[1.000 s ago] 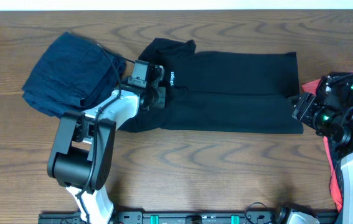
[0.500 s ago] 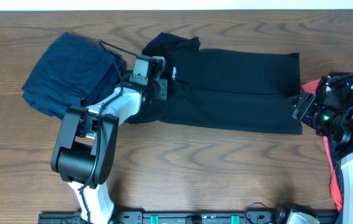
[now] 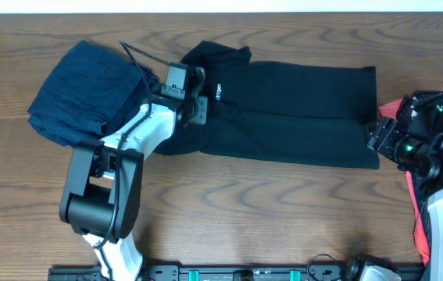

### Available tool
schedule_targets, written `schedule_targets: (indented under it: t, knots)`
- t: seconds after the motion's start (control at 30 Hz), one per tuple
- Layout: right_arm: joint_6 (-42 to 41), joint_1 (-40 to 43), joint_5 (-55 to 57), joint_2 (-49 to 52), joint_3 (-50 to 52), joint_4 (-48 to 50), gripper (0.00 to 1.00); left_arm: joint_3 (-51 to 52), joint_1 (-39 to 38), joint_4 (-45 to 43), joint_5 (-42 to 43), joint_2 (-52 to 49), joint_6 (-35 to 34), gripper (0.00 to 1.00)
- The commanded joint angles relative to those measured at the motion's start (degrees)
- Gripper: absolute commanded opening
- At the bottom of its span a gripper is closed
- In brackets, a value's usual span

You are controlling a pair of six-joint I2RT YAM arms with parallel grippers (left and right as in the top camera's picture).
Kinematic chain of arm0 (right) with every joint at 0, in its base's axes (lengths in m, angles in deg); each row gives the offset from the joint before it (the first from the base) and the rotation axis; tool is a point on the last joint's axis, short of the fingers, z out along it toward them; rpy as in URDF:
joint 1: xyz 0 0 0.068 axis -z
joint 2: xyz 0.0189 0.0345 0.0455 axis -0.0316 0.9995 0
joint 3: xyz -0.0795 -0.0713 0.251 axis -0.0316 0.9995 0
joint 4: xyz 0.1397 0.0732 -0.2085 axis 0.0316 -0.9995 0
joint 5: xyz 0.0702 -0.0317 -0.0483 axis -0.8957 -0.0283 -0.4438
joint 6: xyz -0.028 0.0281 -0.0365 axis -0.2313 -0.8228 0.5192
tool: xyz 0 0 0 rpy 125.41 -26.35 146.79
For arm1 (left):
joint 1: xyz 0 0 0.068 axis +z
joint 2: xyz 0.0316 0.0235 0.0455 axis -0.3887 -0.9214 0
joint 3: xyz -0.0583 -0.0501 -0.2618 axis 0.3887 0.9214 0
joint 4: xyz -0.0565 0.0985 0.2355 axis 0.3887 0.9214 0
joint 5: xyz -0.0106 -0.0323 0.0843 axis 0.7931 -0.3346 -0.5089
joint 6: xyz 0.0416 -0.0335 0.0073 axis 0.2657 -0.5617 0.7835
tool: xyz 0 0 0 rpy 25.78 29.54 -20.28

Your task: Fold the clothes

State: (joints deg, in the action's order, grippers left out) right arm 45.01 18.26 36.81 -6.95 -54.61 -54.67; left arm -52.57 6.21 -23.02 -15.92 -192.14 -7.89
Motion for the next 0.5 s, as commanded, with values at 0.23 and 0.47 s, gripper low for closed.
schedule_targets:
  t: [0.23, 0.47]
  knots:
    - [-0.2, 1.2, 13.3, 21.7, 2.1, -0.5, 0.82, -0.9, 1.3, 20.0, -0.5, 14.1, 0.7, 0.65]
    - [-0.2, 4.3, 12.8, 34.1, 2.1, 1.7, 0.72, -0.1, 4.9, 27.2, -2.0, 15.1, 0.7, 0.71]
